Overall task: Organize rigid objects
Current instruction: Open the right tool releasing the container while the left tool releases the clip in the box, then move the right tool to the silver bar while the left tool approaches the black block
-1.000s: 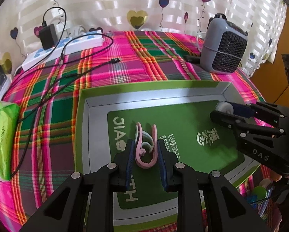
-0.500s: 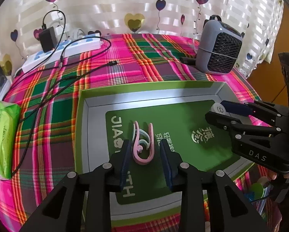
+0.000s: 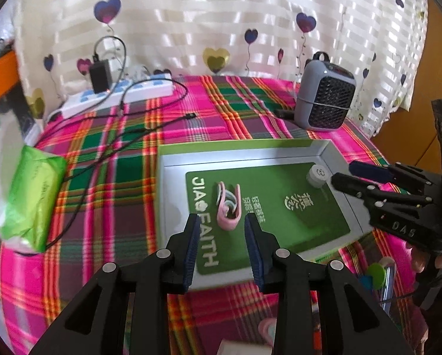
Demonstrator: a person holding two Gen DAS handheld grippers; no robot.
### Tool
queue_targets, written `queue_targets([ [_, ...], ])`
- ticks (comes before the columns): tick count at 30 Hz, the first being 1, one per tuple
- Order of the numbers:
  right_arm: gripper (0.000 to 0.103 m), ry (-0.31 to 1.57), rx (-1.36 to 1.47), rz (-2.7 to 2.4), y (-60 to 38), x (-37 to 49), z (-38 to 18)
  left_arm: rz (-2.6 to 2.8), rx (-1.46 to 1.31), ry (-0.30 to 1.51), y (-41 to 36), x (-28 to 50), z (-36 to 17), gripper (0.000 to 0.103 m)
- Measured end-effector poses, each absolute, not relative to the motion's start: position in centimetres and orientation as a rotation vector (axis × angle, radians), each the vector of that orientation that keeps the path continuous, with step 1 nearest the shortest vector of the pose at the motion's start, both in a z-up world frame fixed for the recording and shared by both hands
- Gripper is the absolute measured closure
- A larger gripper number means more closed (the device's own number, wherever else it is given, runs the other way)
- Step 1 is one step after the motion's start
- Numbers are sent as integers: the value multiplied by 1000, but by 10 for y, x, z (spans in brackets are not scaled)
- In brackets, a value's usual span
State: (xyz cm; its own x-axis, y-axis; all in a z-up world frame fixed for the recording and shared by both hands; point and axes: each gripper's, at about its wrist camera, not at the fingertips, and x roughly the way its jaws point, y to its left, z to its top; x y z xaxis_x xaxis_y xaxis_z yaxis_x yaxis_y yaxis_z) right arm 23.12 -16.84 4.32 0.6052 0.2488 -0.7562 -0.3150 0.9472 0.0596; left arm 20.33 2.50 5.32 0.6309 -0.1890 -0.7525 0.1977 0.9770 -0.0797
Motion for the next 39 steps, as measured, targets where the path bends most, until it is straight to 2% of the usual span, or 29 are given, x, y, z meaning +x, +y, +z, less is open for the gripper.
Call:
queue_targets([
  [15,60,783,-22,279,-198,153,58,-163,-87,827,58,121,57,73],
  [26,60,824,73,239,-216,106,40,-140,-113,837,66,83,45,73],
  [39,60,852,52,254,-207,77,21,-151,-101,857,55,57,32,73],
])
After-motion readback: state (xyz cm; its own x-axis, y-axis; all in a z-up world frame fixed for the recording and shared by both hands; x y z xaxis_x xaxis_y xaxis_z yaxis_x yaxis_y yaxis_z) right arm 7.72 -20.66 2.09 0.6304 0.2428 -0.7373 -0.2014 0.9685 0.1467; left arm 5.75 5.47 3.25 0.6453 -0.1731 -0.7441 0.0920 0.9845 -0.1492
